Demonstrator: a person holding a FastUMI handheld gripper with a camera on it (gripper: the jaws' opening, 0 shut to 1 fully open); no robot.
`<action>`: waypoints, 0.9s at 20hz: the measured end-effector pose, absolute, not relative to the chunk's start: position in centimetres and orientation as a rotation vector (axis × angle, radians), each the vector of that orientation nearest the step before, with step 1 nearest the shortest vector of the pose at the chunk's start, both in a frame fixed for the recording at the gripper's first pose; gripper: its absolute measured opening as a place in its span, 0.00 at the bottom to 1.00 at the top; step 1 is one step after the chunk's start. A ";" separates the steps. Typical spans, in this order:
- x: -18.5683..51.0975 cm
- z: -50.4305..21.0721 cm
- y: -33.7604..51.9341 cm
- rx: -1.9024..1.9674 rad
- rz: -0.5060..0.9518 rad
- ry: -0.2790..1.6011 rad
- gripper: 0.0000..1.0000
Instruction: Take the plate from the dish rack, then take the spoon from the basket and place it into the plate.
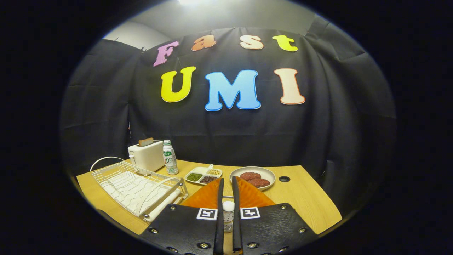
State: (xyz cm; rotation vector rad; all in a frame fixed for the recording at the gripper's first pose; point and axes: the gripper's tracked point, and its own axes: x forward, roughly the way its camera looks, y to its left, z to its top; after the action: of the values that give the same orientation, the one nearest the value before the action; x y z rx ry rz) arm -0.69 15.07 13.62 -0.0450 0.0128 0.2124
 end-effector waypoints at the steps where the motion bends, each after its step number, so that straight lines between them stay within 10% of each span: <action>1: -1.0 14.8 14.3 -0.048 0.195 0.012 0.09; 18: -12.9 21.6 14.6 -0.073 0.092 0.083 0.09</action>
State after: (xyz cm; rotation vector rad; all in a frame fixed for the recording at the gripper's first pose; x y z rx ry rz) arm -12.92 14.58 21.59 -0.0733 0.0833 0.0917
